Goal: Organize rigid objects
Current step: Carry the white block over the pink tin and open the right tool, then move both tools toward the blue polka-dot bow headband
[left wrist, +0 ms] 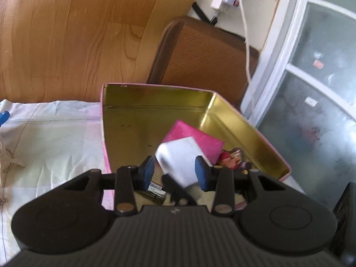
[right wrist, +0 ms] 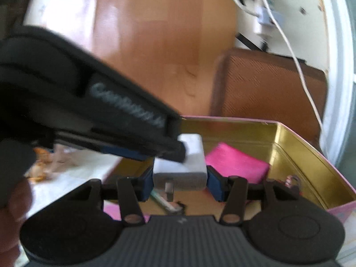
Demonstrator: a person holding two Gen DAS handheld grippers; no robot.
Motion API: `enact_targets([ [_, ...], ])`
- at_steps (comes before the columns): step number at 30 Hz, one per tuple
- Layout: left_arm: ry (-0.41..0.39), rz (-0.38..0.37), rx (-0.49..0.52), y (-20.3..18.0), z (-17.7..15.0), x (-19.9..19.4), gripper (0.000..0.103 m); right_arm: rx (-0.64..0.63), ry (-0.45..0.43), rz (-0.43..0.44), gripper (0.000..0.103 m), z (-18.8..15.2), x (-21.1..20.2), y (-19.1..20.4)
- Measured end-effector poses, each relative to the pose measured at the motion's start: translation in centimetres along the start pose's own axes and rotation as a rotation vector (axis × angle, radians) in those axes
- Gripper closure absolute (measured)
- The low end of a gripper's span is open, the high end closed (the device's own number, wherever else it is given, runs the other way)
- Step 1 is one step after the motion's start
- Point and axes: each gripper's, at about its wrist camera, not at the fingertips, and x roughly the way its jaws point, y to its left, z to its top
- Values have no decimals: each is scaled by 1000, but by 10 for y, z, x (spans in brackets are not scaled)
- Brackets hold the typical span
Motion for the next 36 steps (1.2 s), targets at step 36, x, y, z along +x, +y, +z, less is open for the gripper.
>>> enact_targets([
  [36, -307, 488, -165, 208, -90, -149, 48, 88, 24, 303, 52, 28, 8, 150],
])
